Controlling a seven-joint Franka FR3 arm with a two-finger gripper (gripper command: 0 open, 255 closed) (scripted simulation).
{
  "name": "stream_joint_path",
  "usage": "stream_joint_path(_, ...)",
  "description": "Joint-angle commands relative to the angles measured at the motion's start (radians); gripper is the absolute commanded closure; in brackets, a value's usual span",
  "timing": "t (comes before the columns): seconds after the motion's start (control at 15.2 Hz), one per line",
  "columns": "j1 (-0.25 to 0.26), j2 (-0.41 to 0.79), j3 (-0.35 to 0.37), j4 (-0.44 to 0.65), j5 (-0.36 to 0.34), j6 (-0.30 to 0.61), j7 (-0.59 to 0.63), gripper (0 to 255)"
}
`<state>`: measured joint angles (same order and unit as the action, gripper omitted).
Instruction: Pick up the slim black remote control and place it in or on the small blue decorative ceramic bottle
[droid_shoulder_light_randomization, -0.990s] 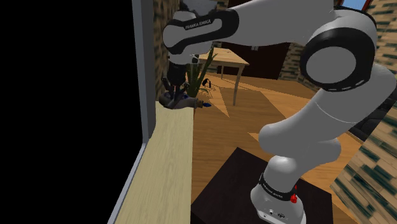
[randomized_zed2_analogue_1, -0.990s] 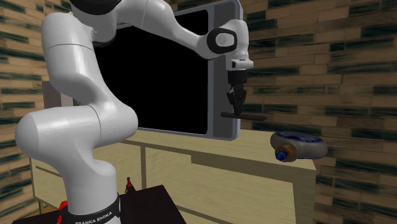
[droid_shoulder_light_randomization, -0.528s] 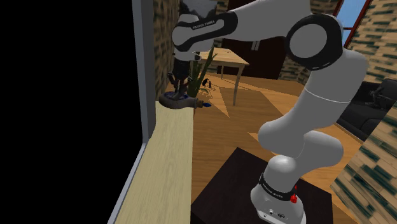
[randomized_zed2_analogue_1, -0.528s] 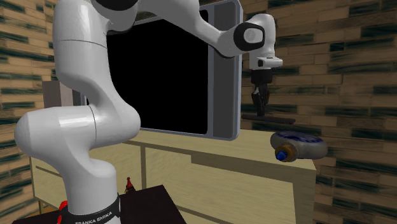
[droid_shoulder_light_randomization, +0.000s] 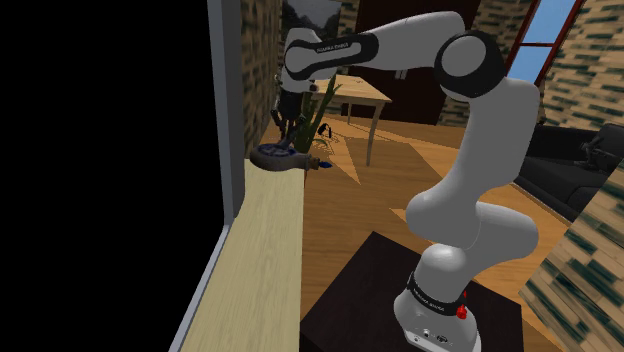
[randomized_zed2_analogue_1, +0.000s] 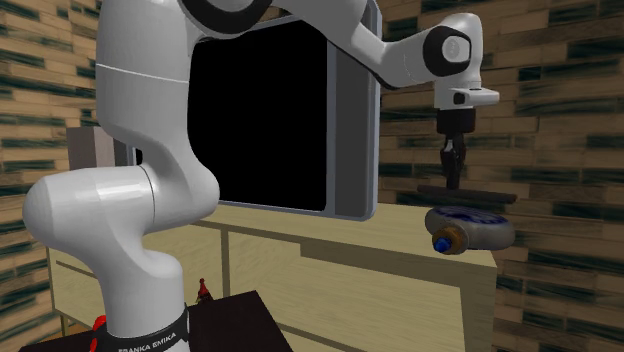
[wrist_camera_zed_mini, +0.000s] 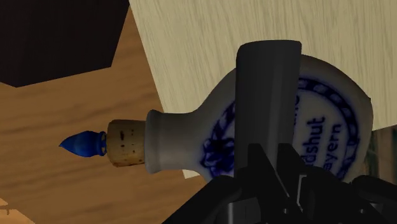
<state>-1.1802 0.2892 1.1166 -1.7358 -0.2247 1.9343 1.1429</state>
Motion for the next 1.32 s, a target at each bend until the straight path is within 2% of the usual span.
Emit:
stream_joint_path(0.0, 0.007, 0.017, -0.011, -0.01, -0.018, 0.019, 0.003, 255)
stream_joint_path(0.53, 0.024, 0.053, -0.038, -0.09, -0.059, 0.118, 0.027, 255)
stream_joint_path(1.06, 0.023, 0.054, -0.037, -0.09, -0.06, 0.118, 0.027, 255)
stream_joint_path(1.12, 0.022, 0.052, -0.035, -0.089, -0.059, 0.116, 0.027, 0)
stream_joint_path(1.25, 0.034, 0.059, -0.039, -0.083, -0.066, 0.114, 0.036, 0)
